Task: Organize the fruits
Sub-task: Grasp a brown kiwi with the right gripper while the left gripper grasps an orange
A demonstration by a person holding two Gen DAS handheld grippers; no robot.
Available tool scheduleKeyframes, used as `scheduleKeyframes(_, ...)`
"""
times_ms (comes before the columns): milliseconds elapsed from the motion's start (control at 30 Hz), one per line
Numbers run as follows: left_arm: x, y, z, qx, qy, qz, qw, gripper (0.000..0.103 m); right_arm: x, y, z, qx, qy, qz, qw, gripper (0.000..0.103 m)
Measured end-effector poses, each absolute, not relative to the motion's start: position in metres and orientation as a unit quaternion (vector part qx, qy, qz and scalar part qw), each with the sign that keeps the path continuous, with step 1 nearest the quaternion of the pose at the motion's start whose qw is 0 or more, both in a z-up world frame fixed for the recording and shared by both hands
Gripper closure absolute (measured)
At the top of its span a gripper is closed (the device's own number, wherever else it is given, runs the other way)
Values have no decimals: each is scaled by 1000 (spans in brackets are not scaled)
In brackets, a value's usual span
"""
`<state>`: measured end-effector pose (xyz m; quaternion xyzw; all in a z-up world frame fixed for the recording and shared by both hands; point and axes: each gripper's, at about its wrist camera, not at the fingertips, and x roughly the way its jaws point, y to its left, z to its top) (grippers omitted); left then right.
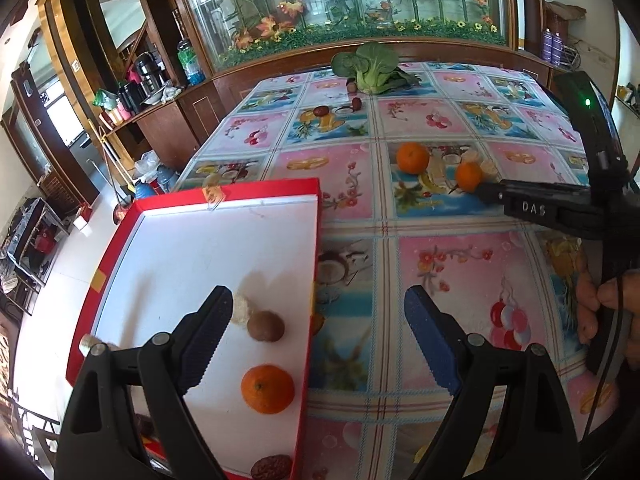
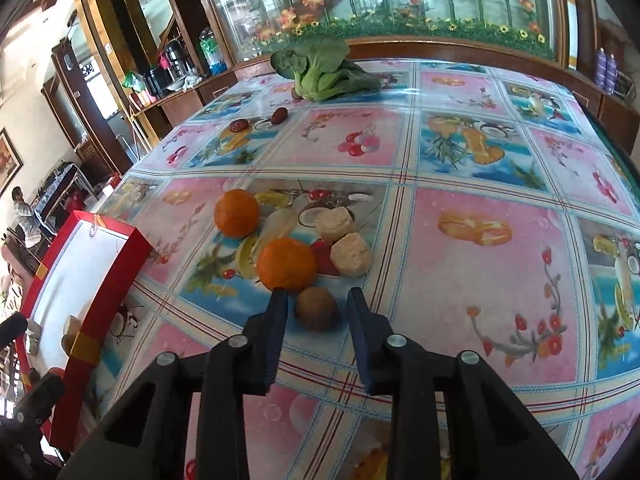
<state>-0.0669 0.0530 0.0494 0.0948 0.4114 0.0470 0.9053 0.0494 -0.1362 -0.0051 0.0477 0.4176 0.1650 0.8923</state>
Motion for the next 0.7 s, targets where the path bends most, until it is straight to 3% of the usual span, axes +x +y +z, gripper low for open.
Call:
scheduleKeyframes(67,-57,44,54,102,407,41,907,15,49,-139,-5,47,420,167,891,83)
scheduleKeyframes(400,8,-16,45,115,407,-31,905,15,56,-199,5,189,410,163,877,83)
scheduleKeyframes(700,48,-46,18,122,424,-63,895,19,63,-209,1,231,419,162,863,83)
